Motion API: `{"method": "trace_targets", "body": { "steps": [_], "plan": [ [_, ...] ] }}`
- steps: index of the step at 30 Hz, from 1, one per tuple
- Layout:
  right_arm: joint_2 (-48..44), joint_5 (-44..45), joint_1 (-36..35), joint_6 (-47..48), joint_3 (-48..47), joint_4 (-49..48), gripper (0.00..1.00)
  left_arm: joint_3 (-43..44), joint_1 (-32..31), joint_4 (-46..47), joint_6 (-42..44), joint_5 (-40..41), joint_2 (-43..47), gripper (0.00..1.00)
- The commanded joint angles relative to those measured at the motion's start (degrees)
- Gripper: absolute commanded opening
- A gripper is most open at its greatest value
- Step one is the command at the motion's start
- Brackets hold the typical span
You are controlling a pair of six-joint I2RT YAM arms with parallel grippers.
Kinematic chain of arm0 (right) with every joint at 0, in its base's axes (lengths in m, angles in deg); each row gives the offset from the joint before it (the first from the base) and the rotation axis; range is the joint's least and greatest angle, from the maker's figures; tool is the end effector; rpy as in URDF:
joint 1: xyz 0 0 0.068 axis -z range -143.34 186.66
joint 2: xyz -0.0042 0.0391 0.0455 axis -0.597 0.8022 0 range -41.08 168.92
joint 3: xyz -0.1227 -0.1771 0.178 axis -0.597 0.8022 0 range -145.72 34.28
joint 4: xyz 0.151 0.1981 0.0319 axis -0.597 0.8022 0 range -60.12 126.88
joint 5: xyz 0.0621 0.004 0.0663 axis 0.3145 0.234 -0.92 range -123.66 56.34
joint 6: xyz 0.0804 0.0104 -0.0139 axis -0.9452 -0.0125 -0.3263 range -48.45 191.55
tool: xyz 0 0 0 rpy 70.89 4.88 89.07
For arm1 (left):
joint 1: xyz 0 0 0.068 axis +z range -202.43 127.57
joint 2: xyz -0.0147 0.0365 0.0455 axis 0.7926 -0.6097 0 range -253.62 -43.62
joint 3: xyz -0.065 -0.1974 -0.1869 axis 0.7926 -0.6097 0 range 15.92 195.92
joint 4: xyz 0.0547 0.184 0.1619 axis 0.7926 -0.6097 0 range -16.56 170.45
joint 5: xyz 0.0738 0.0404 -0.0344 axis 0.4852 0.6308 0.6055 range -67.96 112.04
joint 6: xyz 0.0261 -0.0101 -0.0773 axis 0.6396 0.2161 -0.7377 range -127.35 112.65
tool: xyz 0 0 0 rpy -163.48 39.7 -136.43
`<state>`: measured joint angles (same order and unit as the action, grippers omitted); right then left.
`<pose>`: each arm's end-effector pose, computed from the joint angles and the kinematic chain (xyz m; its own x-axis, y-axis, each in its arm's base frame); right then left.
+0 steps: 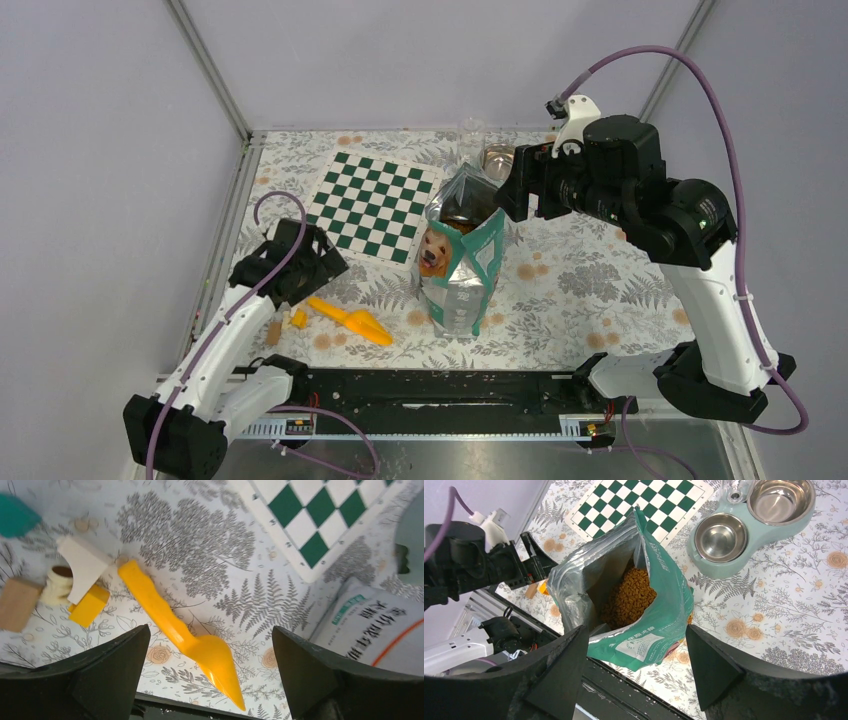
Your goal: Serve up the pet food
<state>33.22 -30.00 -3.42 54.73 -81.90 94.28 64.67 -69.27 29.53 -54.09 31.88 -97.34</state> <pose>0.1676 0.1350 0.5194 -0.4534 -0.0041 -0.8913 -0.4869 0.8387 0.2438 0.1748 -0.0401 0.2518 -0.6839 -0.5427 -0.4876 -0.4443 0.8399 -0.3117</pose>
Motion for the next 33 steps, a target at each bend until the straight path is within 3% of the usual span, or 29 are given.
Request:
{"method": "trace_targets", "body": {
  "steps": [1, 7, 15, 23, 26, 28, 33],
  "plan": [
    [0.0, 1.1, 0.2, 0.1, 0.8, -1.6, 0.79, -5.9, 0.6, 5.2, -10.7, 3.2, 1.0, 0.95],
    [-1.0, 2.4, 0.2, -0.1, 2.5, -2.1, 0.79, -11.3, 0.9, 8.8, -17.9, 4.5, -4.0, 0.94],
    [-1.9, 4.7, 0.2, 0.0, 3.7, -2.2, 0.79, -14.9, 1.0, 12.6, -22.5, 5.0, -10.3, 0.79],
    [-1.8, 6.6, 0.2, 0.1, 4.0, -2.2, 0.79, -17.3, 1.0, 17.3, -21.8, 4.0, -13.3, 0.45],
    [-1.8, 7.0, 0.2, 0.1, 4.1, -2.2, 0.79, -16.9, 1.0, 18.3, -20.4, 4.5, -14.7, 0.24],
    [-1.9, 7.2, 0.3, 0.1, 4.3, -2.1, 0.80, -15.5, 0.9, 18.2, -18.6, 4.7, -15.4, 0.03],
    [-1.9, 6.9, 0.3, 0.2, 4.4, -2.3, 0.81, -7.9, 0.9, 16.9, -12.3, 6.4, -13.0, 0.00]
  ]
}}
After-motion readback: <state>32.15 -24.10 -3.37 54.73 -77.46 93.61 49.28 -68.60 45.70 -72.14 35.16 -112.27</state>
